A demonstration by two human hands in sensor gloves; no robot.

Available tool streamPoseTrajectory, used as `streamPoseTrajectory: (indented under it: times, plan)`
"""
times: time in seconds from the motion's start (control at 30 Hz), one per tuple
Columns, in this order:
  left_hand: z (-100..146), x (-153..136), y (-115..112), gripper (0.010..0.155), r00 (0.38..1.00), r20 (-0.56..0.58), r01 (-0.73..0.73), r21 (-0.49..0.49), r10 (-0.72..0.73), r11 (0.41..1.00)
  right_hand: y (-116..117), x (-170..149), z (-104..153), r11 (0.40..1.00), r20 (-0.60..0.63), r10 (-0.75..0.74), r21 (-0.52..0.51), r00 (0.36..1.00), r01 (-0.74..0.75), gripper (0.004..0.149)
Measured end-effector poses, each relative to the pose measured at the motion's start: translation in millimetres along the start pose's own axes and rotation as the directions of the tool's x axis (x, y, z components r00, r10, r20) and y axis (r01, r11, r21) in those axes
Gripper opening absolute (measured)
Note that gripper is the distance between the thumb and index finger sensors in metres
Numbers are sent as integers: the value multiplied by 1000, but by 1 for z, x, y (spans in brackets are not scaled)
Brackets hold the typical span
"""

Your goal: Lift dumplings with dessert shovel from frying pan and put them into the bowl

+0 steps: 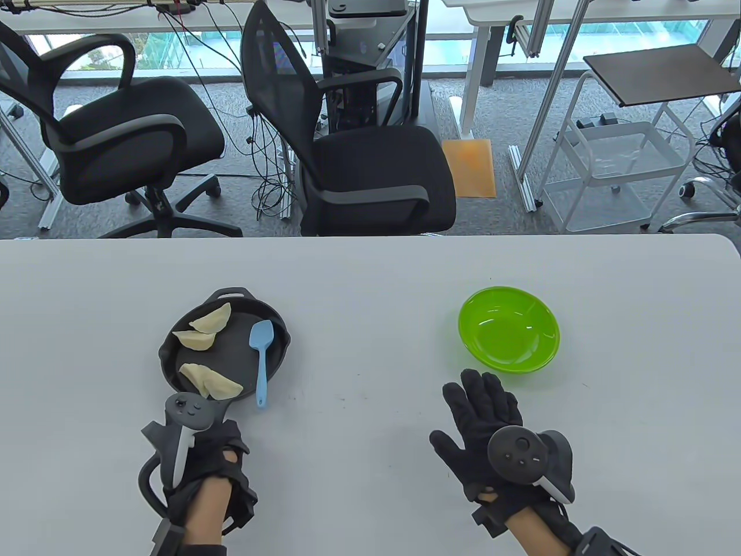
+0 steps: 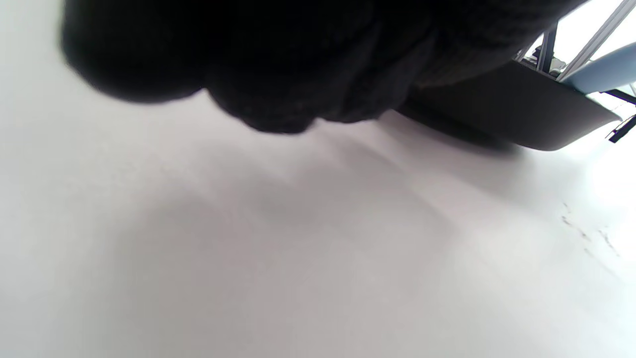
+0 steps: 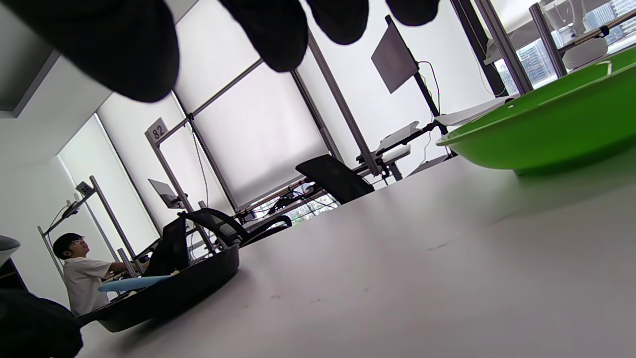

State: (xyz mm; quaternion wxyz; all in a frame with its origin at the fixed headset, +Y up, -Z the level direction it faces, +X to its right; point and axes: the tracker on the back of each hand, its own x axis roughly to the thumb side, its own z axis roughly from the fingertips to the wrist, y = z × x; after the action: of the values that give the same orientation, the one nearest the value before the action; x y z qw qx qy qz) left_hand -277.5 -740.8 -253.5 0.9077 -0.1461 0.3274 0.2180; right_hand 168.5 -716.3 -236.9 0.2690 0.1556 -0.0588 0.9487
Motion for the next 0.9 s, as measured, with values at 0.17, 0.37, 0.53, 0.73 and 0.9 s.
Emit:
streamPoseTrajectory:
  times: [0.17, 0.37, 0.53, 0.73, 0.9]
  plan:
    - [8, 9, -3, 51, 998, 43, -47, 30, 46, 998, 0, 0, -1, 1000, -2, 2, 6, 1000, -2, 83]
    - [30, 28, -6, 51, 990, 137, -35, 51, 27, 998, 0, -1, -1, 1000, -11, -5, 8, 1000, 5, 83]
    - [50, 45, -15, 51, 977, 212, 15, 26, -20, 1000, -1, -1, -2, 1000, -17, -6, 10, 1000, 7, 83]
    - [67, 61, -36, 52, 954, 288, 91, -30, -79, 995, -1, -3, -2, 1000, -31, -20, 12, 999, 20, 83]
    - [77, 72, -58, 52, 936, 327, 161, -71, -130, 984, 1, -5, -3, 999, -59, -30, 33, 998, 32, 83]
